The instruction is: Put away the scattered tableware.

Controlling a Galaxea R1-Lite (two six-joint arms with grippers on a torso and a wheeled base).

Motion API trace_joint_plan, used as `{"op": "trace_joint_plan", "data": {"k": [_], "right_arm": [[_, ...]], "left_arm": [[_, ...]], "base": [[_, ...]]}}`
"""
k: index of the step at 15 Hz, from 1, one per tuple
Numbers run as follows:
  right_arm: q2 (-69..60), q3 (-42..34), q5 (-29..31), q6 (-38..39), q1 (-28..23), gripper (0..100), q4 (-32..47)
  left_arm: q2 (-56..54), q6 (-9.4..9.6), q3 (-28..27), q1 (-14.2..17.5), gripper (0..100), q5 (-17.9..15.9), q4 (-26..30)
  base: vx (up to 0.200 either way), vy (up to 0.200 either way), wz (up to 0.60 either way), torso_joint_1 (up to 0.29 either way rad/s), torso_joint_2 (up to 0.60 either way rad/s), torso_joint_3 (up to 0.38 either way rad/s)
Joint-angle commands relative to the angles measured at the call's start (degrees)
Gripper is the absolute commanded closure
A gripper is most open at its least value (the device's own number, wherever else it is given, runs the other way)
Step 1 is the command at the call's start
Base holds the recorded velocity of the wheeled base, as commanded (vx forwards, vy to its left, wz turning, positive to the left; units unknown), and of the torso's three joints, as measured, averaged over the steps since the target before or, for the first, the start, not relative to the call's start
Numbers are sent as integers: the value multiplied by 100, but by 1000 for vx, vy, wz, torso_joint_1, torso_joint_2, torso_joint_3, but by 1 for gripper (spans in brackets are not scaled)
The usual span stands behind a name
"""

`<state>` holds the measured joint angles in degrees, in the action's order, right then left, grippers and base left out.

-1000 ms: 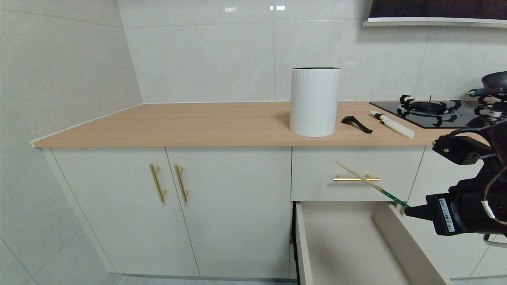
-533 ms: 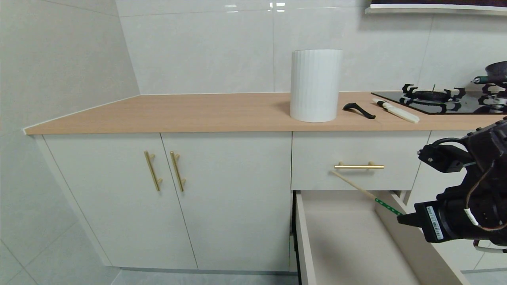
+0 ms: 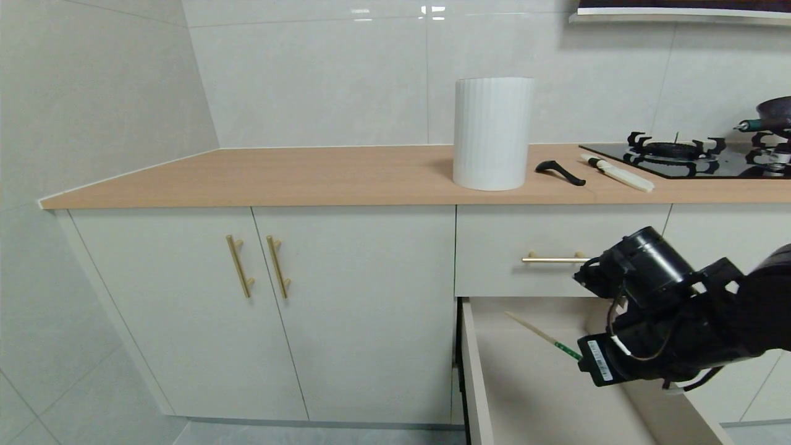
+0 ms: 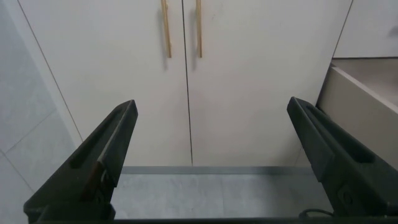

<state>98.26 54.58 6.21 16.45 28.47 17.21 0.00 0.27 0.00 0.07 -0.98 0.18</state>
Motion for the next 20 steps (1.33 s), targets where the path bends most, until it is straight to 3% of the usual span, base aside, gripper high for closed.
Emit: {"op": "trace_joint_plan", "data": {"k": [1, 5, 9, 20], "right_arm": [[1055, 106, 12, 8, -183, 100, -341], [2198, 677, -5, 17, -350, 100, -790], [3463, 1547, 12, 667, -350, 100, -790], [3806, 1714, 65, 667, -350, 100, -763]], "left_arm": [[0, 0, 0, 1, 0, 1, -1], [0, 0, 0, 1, 0, 1, -1], [0, 0, 0, 1, 0, 1, -1], [0, 0, 0, 1, 0, 1, -1]], "base": [[0, 0, 0, 0, 0, 0], [0, 0, 0, 0, 0, 0], [0, 0, 0, 0, 0, 0], [0, 0, 0, 0, 0, 0]]}}
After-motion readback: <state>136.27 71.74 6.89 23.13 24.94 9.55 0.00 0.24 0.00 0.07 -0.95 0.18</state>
